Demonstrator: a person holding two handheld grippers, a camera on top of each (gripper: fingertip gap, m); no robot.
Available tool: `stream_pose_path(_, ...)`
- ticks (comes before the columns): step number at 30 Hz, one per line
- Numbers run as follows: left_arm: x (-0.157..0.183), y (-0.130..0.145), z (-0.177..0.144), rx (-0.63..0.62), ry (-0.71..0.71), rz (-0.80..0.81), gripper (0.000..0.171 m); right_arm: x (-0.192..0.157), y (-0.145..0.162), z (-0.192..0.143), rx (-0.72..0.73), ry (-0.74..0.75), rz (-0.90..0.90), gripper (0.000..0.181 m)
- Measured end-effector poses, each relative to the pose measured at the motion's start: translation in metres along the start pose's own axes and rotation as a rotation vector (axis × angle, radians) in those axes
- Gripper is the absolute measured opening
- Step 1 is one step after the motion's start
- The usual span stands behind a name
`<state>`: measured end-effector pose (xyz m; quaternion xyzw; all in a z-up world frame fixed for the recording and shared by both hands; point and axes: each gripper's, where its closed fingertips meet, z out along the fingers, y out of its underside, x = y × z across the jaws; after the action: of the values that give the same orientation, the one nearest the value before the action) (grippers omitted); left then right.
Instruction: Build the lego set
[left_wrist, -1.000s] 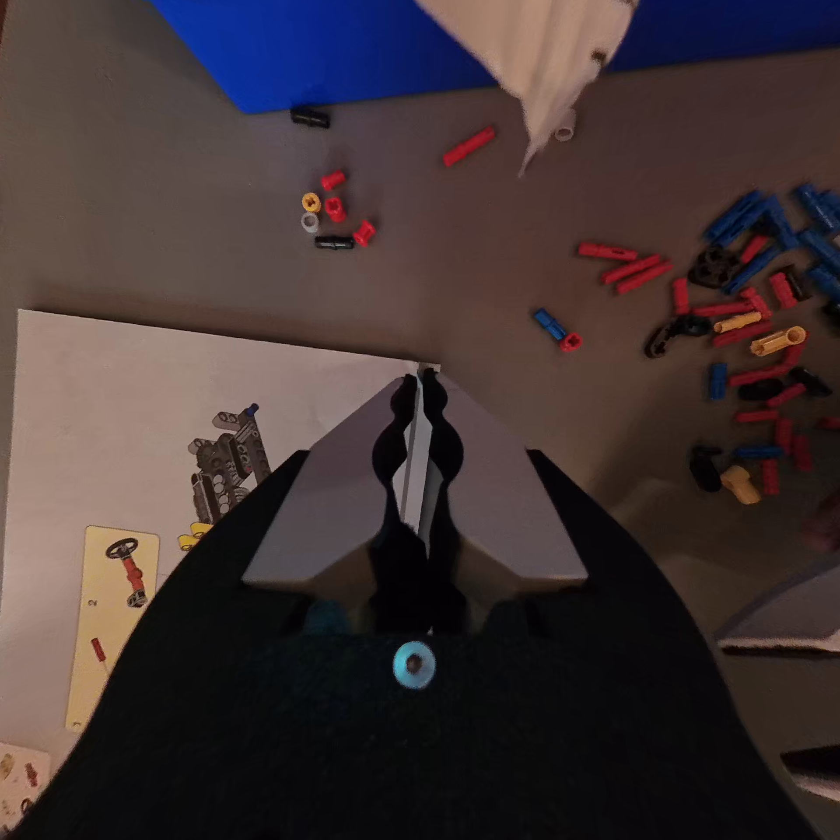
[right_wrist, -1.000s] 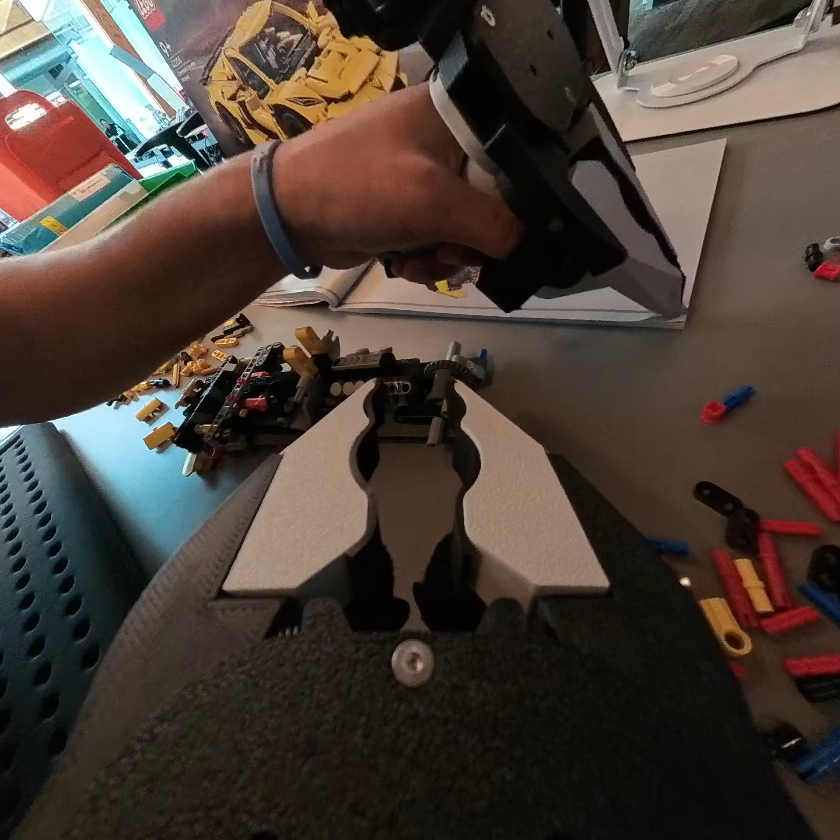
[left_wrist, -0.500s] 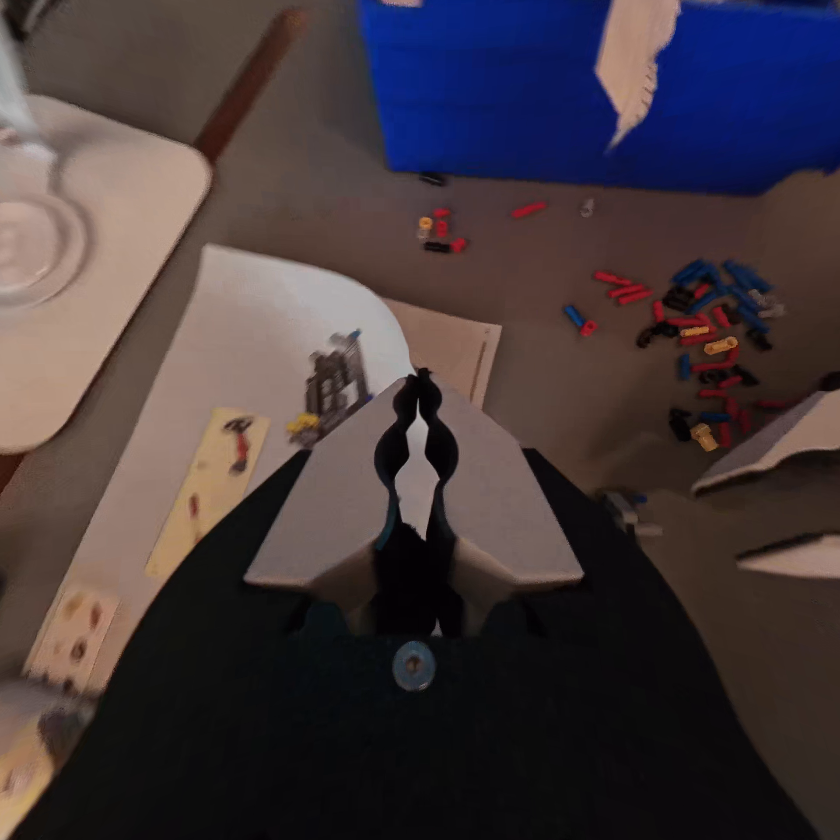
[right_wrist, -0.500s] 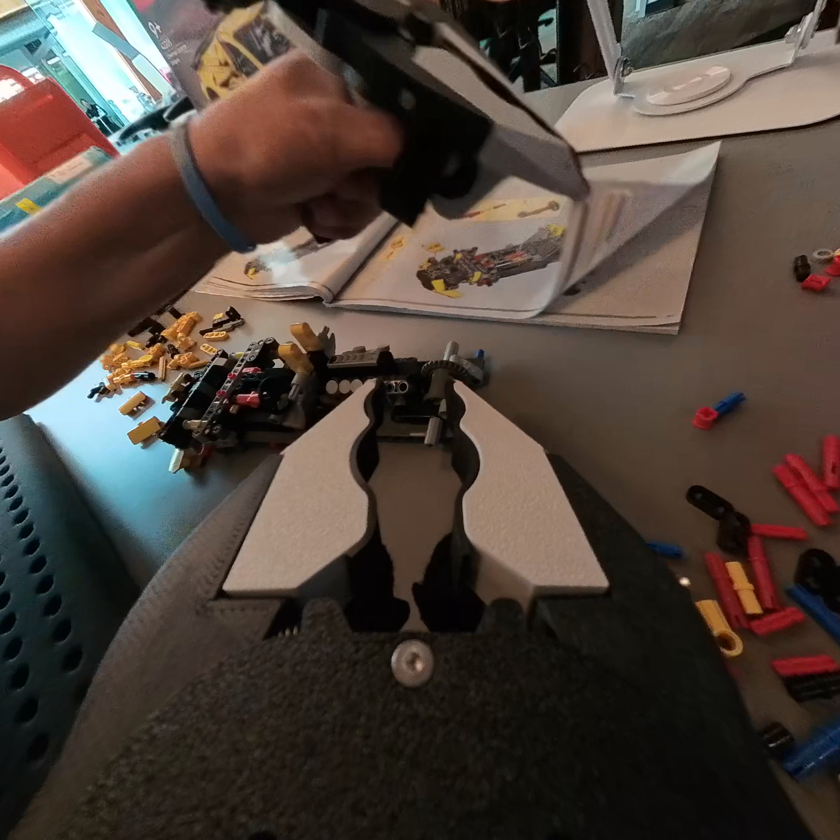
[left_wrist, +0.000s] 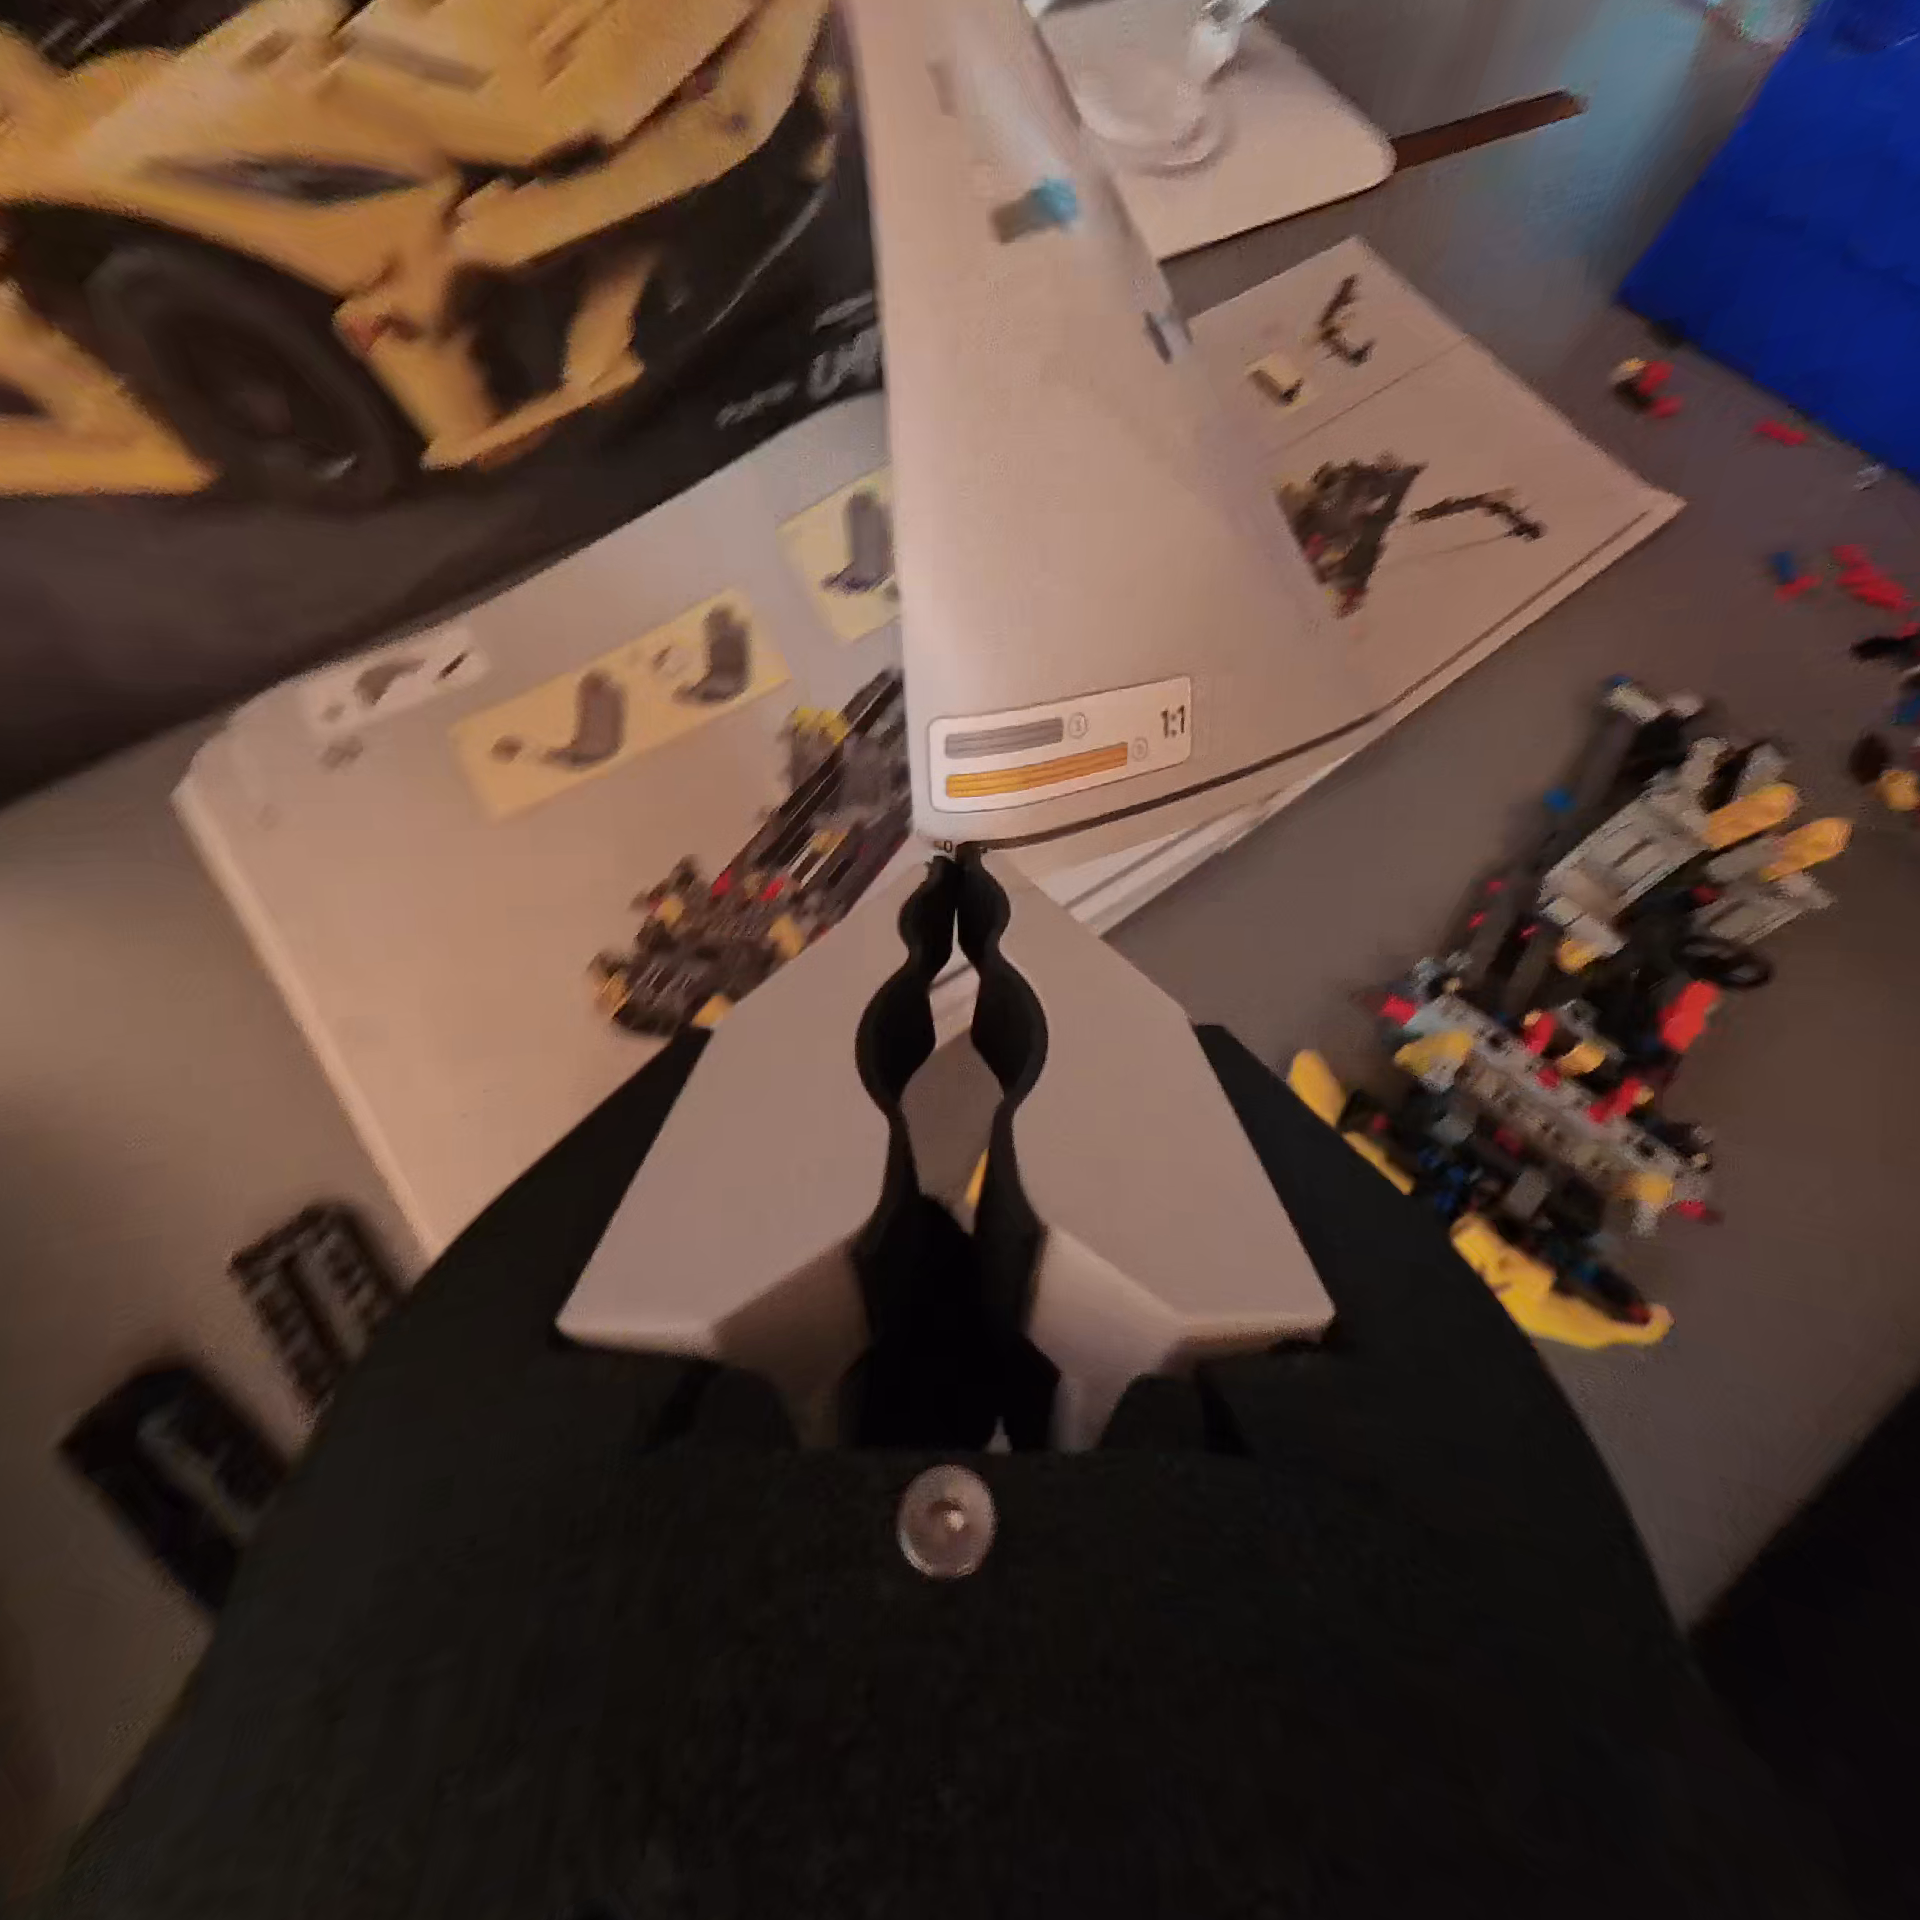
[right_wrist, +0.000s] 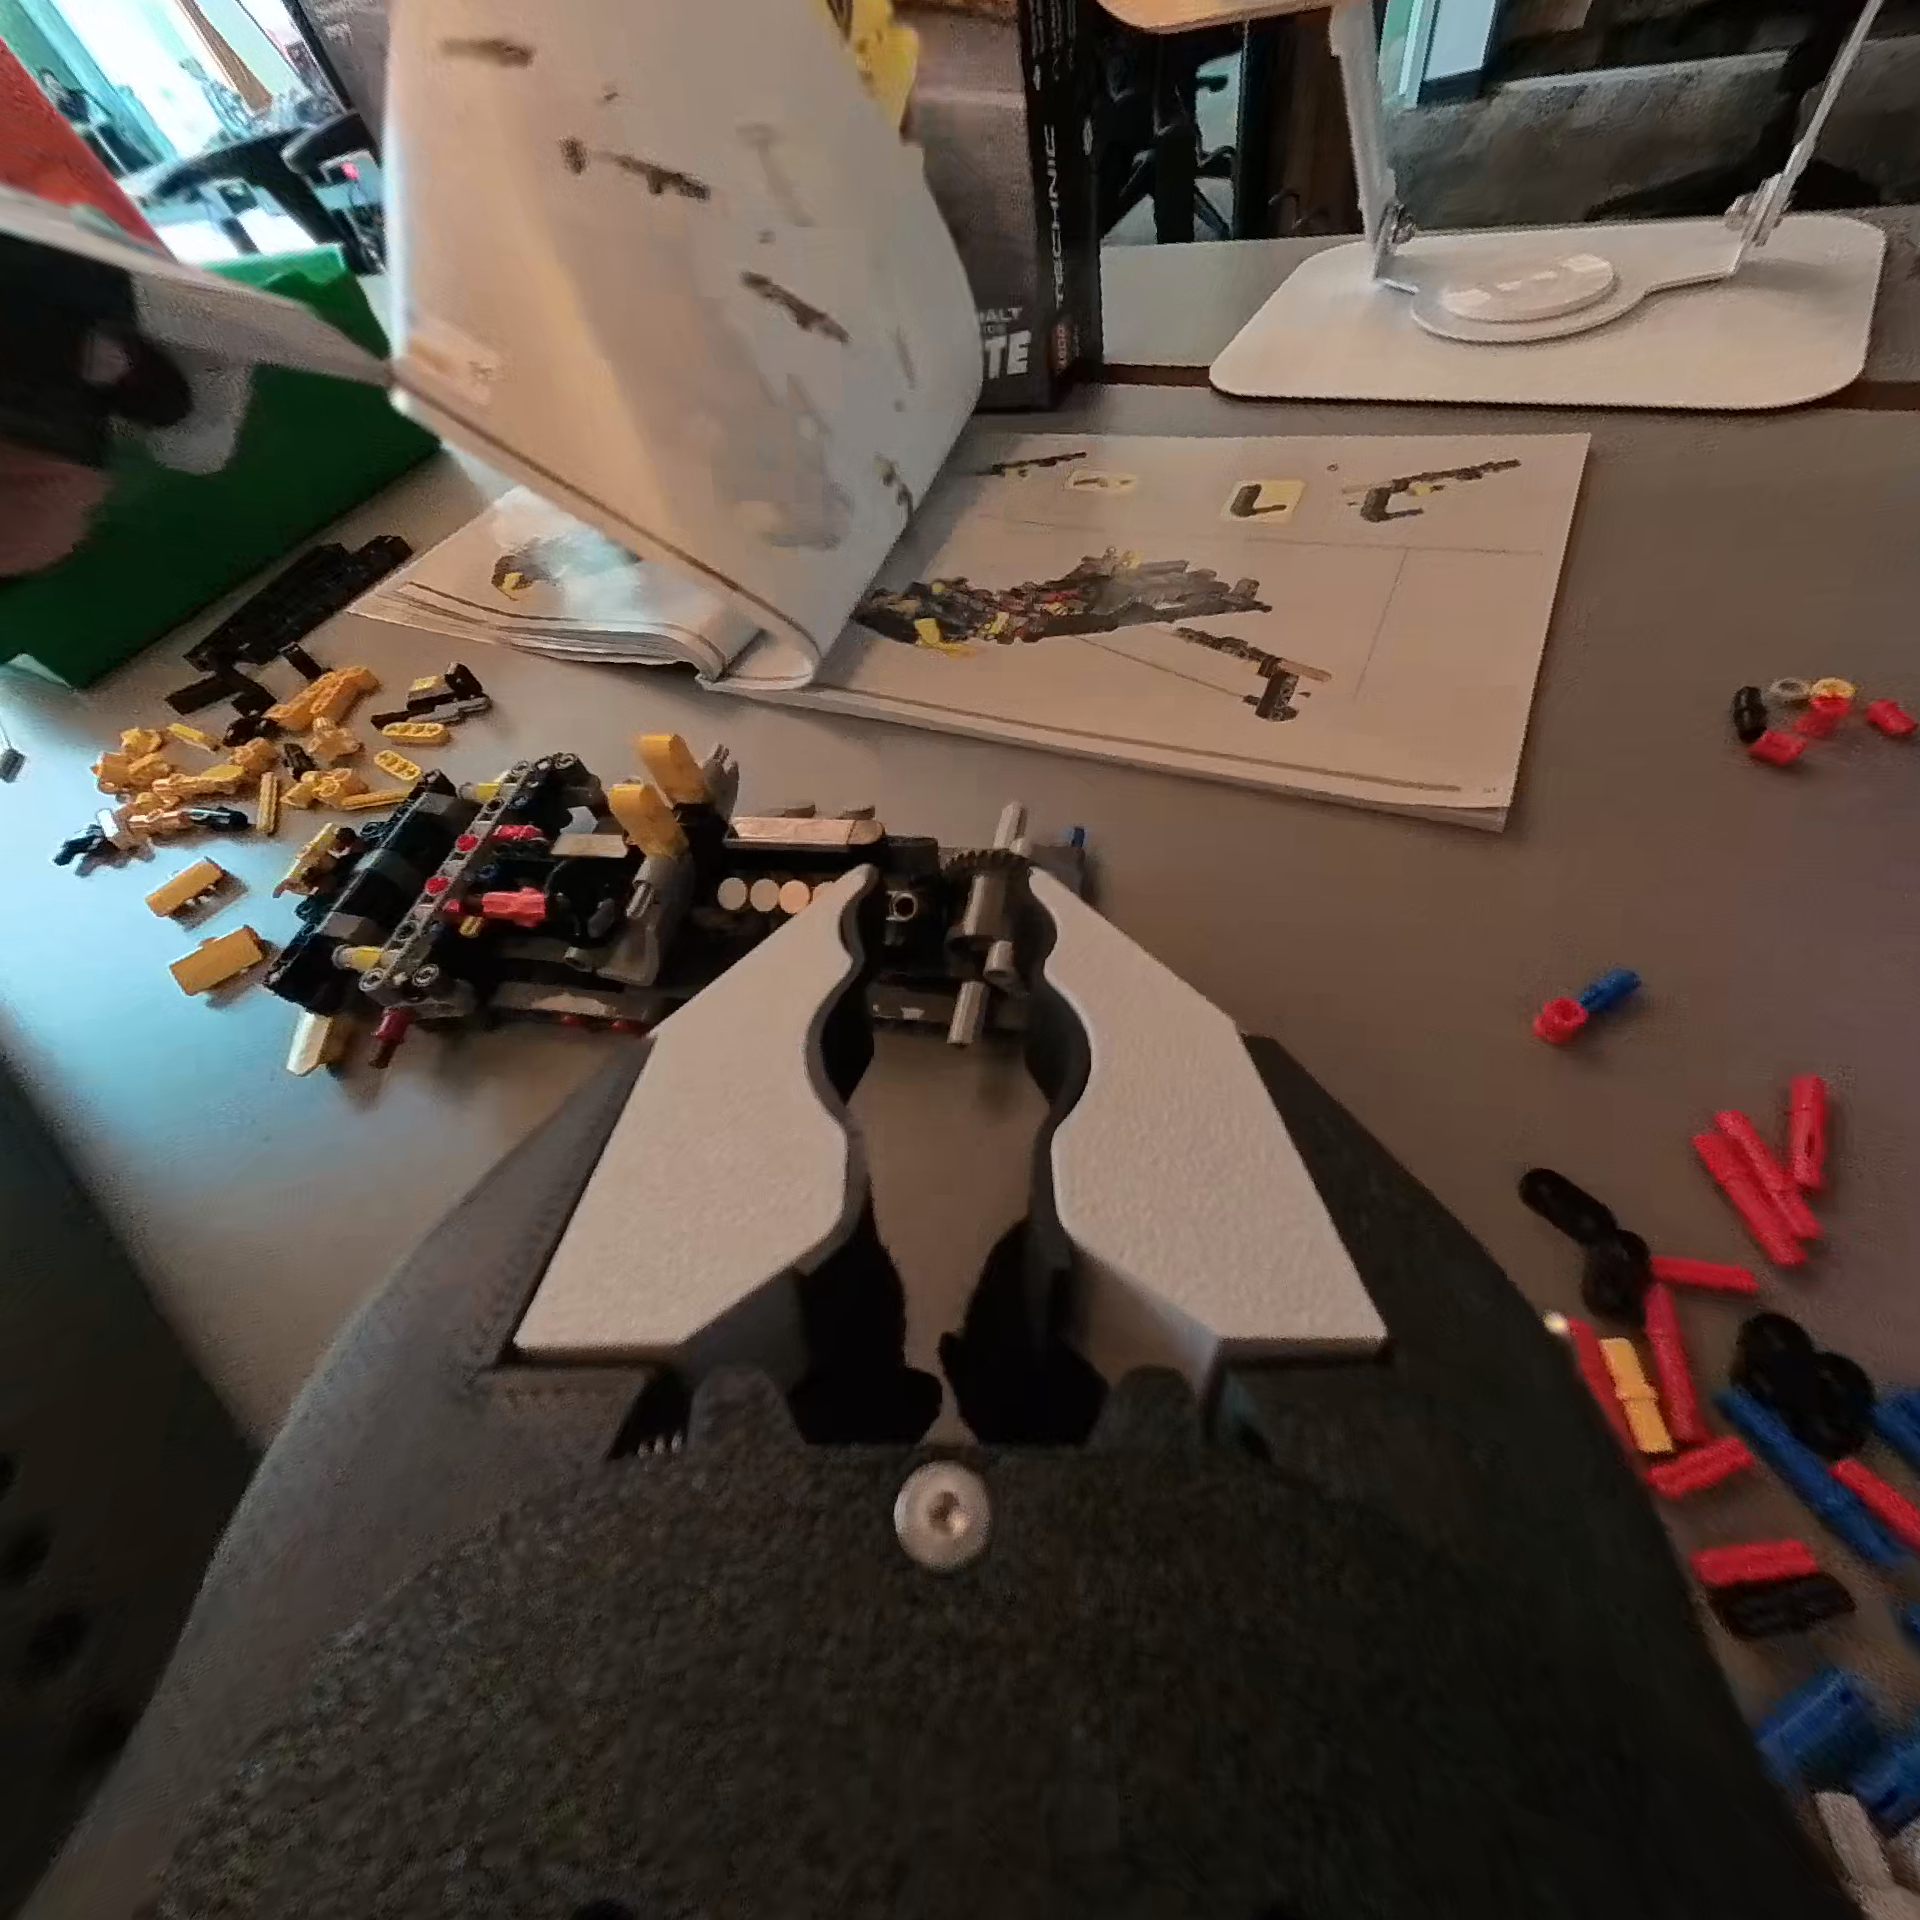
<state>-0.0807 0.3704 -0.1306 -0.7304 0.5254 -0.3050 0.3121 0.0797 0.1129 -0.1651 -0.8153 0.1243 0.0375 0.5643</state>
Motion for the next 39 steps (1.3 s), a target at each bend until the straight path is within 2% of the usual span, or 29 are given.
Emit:
stream_pose_path(6, -0.043, 0.048, -0.027, -0.027, -0.101, -0.103, 0.000, -0.015, -0.014, 0.010, -0.010, -0.014, -0.076, 0.025)
stream_pose_path(10, -0.063, 0.069, -0.031, -0.048, -0.128, -0.151, 0.000, -0.029, -0.032, 0.032, -0.102, -0.034, -0.242, 0.028)
stream_pose_path(12, -0.070, 0.077, -0.031, -0.050, -0.139, -0.168, 0.000, -0.036, -0.042, 0.043, -0.190, -0.049, -0.262, 0.014)
stream_pose_path(13, -0.073, 0.081, -0.031, -0.055, -0.144, -0.173, 0.000, -0.040, -0.044, 0.050, -0.248, -0.076, -0.269, 0.014)
stream_pose_path(18, -0.080, 0.094, -0.029, -0.060, -0.149, -0.192, 0.000, -0.063, -0.051, 0.100, -0.458, -0.211, -0.366, 0.013)
stream_pose_path(21, -0.080, 0.101, -0.024, -0.079, -0.152, -0.183, 0.000, -0.082, -0.038, 0.142, -0.553, -0.289, -0.481, 0.004)
stream_pose_path(24, -0.080, 0.105, -0.023, -0.098, -0.160, -0.161, 0.000, -0.086, -0.025, 0.181, -0.615, -0.281, -0.550, 0.000)
stream_pose_path(26, -0.082, 0.106, -0.023, -0.102, -0.169, -0.156, 0.000, -0.089, -0.018, 0.195, -0.656, -0.283, -0.562, 0.000)
stream_pose_path(31, -0.095, 0.106, -0.033, -0.085, -0.232, -0.157, 0.004, -0.093, -0.009, 0.207, -0.682, -0.253, -0.652, 0.000)
stream_pose_path(35, -0.090, 0.092, -0.077, 0.011, -0.215, -0.136, 0.021, -0.095, -0.015, 0.205, -0.673, -0.230, -0.660, 0.000)
stream_pose_path(37, -0.071, 0.095, -0.102, 0.017, -0.128, -0.073, 0.028, -0.104, -0.032, 0.193, -0.600, -0.232, -0.621, 0.000)
stream_pose_path(39, -0.052, 0.117, -0.123, -0.072, -0.064, 0.019, 0.032, -0.120, -0.057, 0.170, -0.465, -0.263, -0.554, 0.000)
